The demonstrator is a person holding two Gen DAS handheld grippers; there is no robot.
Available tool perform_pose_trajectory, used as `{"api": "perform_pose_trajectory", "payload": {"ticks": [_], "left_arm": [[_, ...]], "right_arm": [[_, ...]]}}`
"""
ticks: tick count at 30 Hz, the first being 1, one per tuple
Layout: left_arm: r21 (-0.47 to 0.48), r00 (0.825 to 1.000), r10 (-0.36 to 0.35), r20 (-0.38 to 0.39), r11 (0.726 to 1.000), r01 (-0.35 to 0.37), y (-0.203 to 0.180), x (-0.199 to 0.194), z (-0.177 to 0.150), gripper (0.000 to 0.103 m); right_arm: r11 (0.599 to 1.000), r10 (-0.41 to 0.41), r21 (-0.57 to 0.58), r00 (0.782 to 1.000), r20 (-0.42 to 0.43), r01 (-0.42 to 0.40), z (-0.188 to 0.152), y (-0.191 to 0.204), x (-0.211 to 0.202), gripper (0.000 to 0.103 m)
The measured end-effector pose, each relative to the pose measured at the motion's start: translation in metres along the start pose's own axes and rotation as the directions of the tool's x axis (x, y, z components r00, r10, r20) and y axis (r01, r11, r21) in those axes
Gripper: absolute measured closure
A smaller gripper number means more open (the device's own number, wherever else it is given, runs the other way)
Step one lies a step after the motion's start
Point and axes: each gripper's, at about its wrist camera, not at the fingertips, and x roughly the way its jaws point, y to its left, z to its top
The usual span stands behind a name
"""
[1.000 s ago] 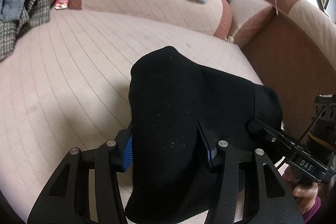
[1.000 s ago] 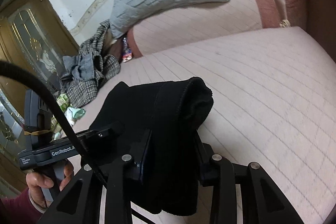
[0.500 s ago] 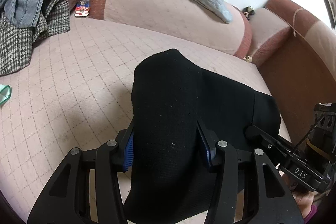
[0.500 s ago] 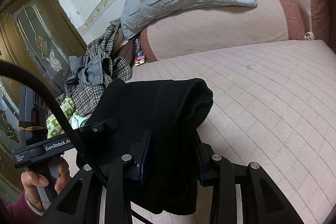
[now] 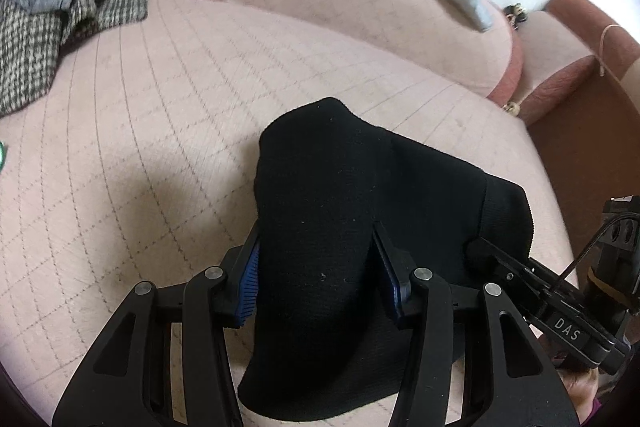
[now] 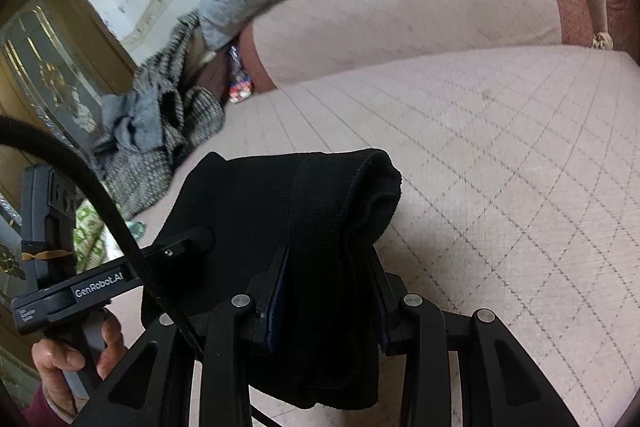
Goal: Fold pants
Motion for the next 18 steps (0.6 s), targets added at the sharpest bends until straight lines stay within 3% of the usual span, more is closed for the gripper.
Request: {"api": "perform_pose_trajectory", "payload": {"ticks": [11, 18], "left_arm": [[-0.002, 1.0, -0.009, -0.007, 1.0, 0.009, 0.005, 0.012, -0.001, 0.051], [-0.076, 0.998, -0.057, -0.011, 0.995, 0.056, 0.022, 0.017, -0.003, 0.029]], "right_arm": [[0.999, -0.009, 0.032, 1.0, -0.022, 0.01, -0.003, -0.015, 0.012, 0.063], [0.999, -0.028, 0.04, 0.999, -0.035, 0.029, -0.001, -0.016, 0.006, 0.057]]}}
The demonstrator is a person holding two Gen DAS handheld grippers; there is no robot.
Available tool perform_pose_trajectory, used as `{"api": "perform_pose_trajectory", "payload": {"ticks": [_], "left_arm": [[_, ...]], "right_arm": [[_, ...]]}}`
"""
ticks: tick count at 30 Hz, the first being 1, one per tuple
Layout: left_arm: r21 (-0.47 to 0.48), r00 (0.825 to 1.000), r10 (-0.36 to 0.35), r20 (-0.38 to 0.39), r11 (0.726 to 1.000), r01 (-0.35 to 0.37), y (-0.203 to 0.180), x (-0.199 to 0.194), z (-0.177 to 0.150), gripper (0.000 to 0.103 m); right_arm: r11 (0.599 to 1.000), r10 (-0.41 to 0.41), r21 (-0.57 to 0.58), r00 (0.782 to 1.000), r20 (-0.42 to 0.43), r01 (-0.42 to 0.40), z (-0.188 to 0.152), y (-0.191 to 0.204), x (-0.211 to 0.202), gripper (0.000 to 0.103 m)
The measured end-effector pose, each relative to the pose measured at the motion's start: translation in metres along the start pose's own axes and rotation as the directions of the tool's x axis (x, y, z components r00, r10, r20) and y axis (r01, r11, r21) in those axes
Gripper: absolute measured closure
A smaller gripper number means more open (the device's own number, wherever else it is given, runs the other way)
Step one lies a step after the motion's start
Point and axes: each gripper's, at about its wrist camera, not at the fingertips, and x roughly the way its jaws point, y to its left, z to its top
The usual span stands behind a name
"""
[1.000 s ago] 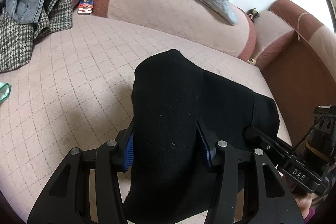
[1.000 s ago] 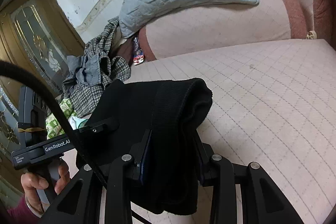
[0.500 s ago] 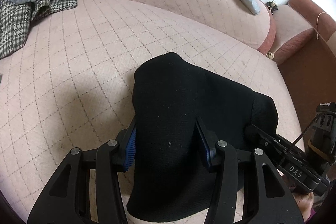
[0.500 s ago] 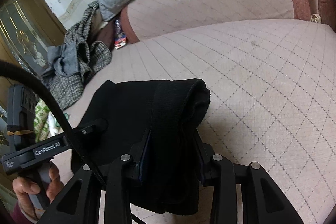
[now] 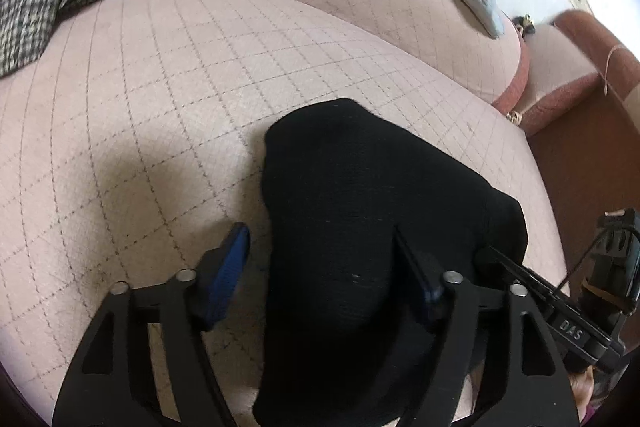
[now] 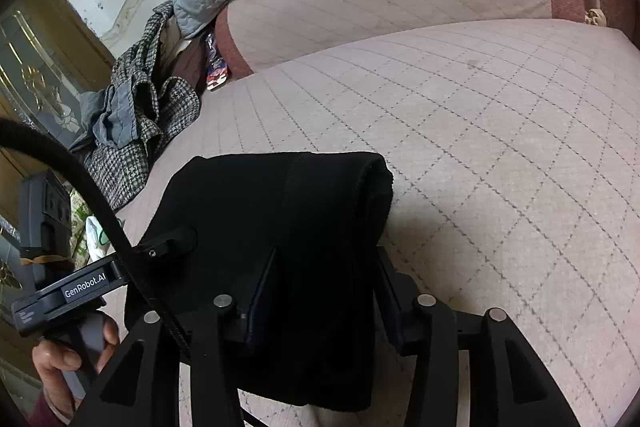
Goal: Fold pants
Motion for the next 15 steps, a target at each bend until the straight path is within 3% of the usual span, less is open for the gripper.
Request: {"api": "perform_pose_trajectory", "payload": {"ticks": [3, 7, 15], "left_arm": [[-0.016, 1.0, -0.017, -0.008, 1.0, 0.017, 0.003, -0.002, 0.0, 0.029], [0.02, 1.0, 0.024, 0.015, 1.0, -0.024, -0.003, -0.013, -0.003, 0.029], [0.04, 0.991, 0.067, 0.113, 0.997, -0.072, -0.009, -0.055, -0.009, 0.029]], "right_arm": [[0.999, -0.029, -0.027, 1.0, 0.009, 0.03, -0.001, 0.007, -0.008, 0.057], [0.993, -0.086, -0.079, 0.996, 0.039, 0.089, -0.002, 0.014, -0.024, 0.057], [0.99, -0.069, -0.115, 0.993, 0.094, 0.08, -0.002, 0.029, -0.055, 0.057]]}}
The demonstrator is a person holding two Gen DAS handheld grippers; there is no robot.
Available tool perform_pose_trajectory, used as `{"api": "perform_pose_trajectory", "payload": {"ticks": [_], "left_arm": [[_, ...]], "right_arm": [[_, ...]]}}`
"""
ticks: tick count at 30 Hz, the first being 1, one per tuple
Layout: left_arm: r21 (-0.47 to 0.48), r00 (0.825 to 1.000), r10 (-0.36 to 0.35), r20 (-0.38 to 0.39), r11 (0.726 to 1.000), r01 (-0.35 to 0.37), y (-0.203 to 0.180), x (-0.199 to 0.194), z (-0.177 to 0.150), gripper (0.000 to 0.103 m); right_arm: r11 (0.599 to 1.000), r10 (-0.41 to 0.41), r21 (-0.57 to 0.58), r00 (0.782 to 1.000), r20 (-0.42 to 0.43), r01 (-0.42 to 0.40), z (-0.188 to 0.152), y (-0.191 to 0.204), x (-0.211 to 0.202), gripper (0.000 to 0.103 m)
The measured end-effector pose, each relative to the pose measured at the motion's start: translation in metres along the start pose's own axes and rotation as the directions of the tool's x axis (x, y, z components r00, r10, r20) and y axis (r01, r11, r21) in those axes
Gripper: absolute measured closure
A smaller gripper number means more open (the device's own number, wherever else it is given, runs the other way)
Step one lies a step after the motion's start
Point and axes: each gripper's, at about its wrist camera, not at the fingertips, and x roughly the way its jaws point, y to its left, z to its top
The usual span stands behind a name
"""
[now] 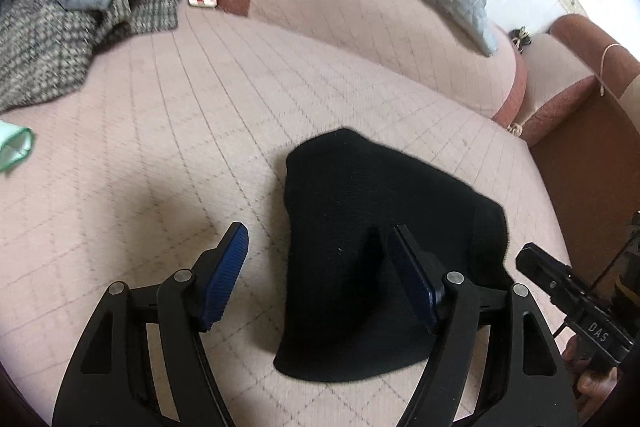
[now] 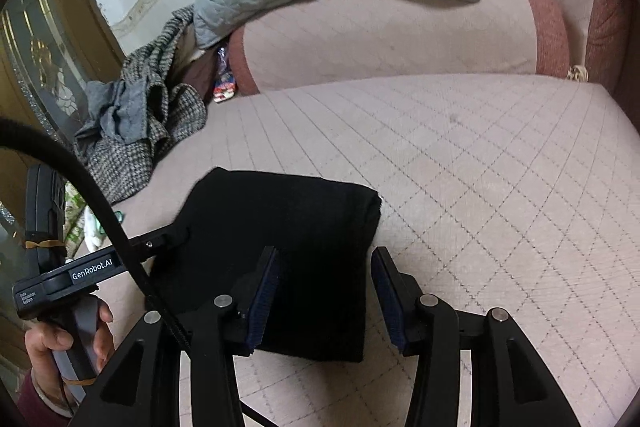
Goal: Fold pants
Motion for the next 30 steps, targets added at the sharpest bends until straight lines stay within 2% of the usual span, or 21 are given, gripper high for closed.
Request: {"api": "perform_pose_trajectory", "payload": {"ticks": [4, 9, 13, 16, 22, 30], "left_arm": [[-0.004, 1.0, 0.005, 0.029, 1.0, -0.005, -0.004, -0.016, -0.003, 0.029], [0.006, 1.0, 0.018, 0.001, 1.0, -0.018, -0.011, -0.012, -0.014, 0.029], [0.044, 0.999, 0.037, -0.02, 0.998, -0.036, -0.021, -0.003, -0.024, 0.029], [0.075, 0.998, 0.05, -0.026, 0.996, -0.048, -0.028, 0.005, -0.028, 0.029], [0.075, 0.995, 0.051, -0.091, 0.996, -0.044, -0.031, 0.032, -0.03, 0.029], [0.07, 0.995, 0.051, -0.082, 0.996, -0.046, -0.033, 0.03, -0.03, 0.029]], "right_arm": [[0.999, 0.019, -0.028, 1.0, -0.008, -0.019, -0.002, 0.011, -0.002, 0.057], [0.997, 0.036, -0.069, 0.999, -0.037, -0.038, -0.011, 0.029, 0.008, 0.057], [0.991, 0.001, -0.134, 0.999, -0.036, -0.006, -0.012, 0.037, 0.021, 0.057], [0.985, -0.044, -0.172, 0.998, -0.047, 0.035, -0.009, 0.033, 0.033, 0.057], [0.975, -0.12, -0.198, 0.99, -0.078, 0.102, -0.013, 0.019, 0.05, 0.057], [0.984, -0.086, -0.161, 0.995, -0.058, 0.076, -0.015, 0.011, 0.043, 0.057]]}}
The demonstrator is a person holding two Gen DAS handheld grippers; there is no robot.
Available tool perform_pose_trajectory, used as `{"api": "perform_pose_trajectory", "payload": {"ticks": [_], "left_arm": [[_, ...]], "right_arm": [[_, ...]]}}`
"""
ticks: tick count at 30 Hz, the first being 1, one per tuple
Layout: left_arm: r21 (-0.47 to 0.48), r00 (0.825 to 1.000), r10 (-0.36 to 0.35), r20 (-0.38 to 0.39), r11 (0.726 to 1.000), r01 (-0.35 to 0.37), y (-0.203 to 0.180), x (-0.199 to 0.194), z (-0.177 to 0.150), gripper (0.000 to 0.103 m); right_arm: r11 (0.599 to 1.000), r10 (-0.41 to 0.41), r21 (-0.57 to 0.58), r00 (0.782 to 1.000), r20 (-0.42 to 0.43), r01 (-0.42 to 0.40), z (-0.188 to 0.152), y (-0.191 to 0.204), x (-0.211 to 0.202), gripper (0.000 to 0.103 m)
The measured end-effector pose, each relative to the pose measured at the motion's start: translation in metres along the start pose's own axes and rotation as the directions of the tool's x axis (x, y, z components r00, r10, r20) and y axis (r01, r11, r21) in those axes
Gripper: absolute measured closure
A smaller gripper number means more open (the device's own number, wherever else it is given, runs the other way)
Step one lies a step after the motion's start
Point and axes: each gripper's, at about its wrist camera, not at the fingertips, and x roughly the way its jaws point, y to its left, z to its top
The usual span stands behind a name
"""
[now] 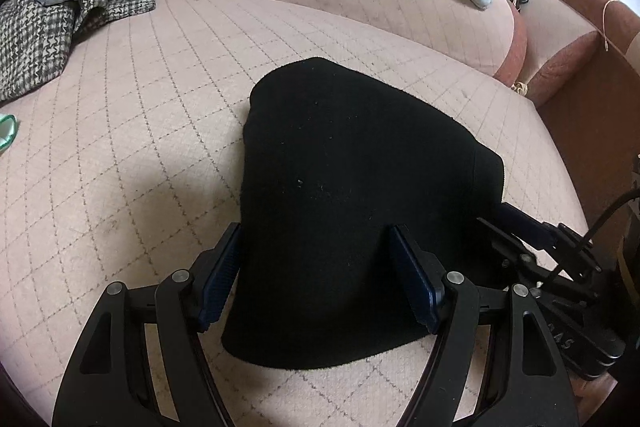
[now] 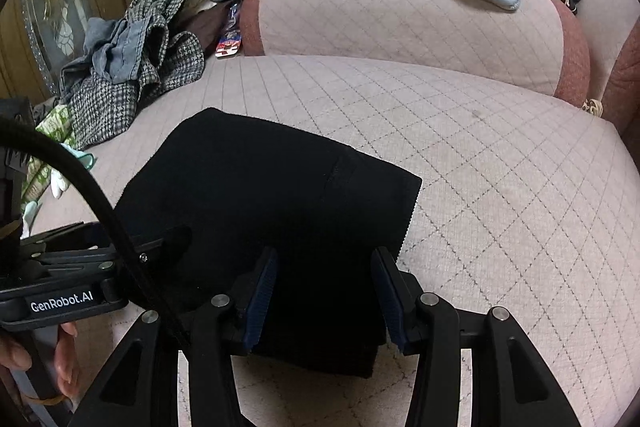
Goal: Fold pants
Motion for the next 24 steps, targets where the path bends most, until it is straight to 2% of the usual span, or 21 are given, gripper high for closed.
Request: {"api": "perform_pose_trajectory", "payload": {"ticks": [5, 12, 19, 24], "left_arm": [[-0.007, 1.0, 0.005, 0.031, 1.0, -0.005, -0.004, -0.019, -0.004, 0.029], [0.026, 0.992, 0.06, 0.109, 0.998, -0.063, -0.017, -0.053, -0.014, 0.029], [0.011, 0.976, 0.1, 0.193, 0.995, -0.104, -0.016, -0.098, -0.022, 0.029], [0.033, 0.962, 0.131, 0.239, 0.989, -0.143, -0.019, -0.123, -0.028, 0.029]], "right_arm": [[0.996, 0.043, 0.078, 0.999, 0.027, -0.045, -0.007, -0.002, -0.023, 0.056], [0.996, 0.017, 0.085, 0.999, 0.05, -0.021, -0.02, 0.009, -0.054, 0.056], [0.996, -0.02, 0.093, 0.994, 0.107, 0.01, -0.021, 0.024, -0.086, 0.054], [0.994, -0.04, 0.104, 0.989, 0.143, 0.025, -0.02, 0.036, -0.104, 0.054]]}}
